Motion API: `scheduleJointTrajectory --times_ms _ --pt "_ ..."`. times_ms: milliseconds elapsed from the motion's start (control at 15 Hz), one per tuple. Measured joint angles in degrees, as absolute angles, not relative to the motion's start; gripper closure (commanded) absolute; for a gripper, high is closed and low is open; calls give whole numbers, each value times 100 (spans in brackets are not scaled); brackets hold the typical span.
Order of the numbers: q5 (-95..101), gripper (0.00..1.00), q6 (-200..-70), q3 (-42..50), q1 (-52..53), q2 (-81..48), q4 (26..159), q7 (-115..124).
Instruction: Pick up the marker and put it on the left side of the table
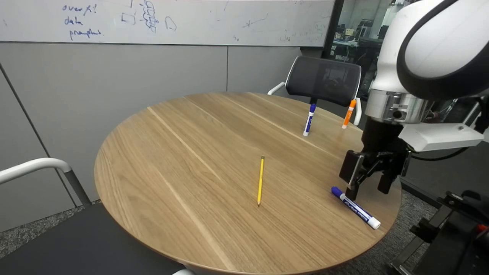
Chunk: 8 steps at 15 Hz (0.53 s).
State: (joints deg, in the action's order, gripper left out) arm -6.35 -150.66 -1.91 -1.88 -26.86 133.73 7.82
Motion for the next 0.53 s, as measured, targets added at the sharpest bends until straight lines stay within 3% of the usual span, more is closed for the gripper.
scheduleJointTrajectory --times_ms 200,267,400,533 --pt "-656 1 -15068 -200 -122 -3004 13122 821" --pt "-657 26 -15069 -200 -104 -3098 13048 840" --pt "-657 28 -15070 -200 -79 -3263 12917 879" --pt "-657 45 -15070 -200 -65 -3405 12802 915"
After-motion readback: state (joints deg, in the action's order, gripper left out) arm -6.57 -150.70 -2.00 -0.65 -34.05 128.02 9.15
